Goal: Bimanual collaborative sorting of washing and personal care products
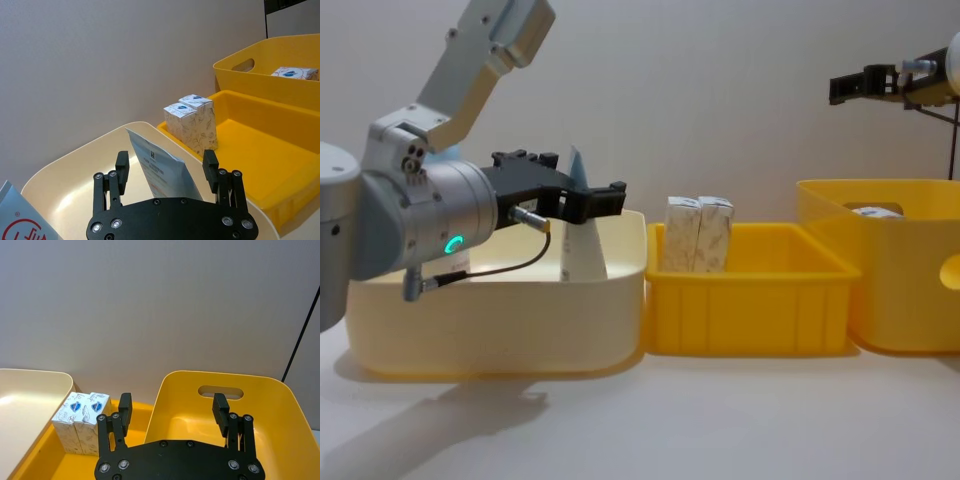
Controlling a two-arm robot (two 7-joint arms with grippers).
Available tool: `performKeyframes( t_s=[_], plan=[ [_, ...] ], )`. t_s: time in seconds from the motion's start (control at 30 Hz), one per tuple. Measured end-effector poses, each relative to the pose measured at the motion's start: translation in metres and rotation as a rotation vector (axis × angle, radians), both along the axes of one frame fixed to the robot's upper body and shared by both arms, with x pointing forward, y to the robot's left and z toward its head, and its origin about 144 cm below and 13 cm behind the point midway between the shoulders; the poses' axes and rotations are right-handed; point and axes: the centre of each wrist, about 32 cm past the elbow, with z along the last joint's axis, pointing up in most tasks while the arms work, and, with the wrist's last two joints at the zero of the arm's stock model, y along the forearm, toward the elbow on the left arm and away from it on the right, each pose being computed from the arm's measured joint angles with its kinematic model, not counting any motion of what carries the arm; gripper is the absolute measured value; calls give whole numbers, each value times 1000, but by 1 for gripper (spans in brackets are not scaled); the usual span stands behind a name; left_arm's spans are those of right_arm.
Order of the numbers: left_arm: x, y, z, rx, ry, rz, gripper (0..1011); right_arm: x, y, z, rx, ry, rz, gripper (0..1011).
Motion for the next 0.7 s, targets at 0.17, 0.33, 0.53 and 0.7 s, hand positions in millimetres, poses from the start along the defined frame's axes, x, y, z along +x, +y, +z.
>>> performKeyframes(
  t_s=[0.17,0.33,0.53,0.7],
  plan=[
    [2,0,1,3,-3,1,823,0,0,0,0,0,0,1001],
    [4,-1,2,6,-6,1,653,0,0,0,0,0,0,1001],
    [6,-1,3,8,-8,2,472,0,0,0,0,0,0,1001],
    [6,-1,3,9,-8,1,301,0,0,0,0,0,0,1001]
  ],
)
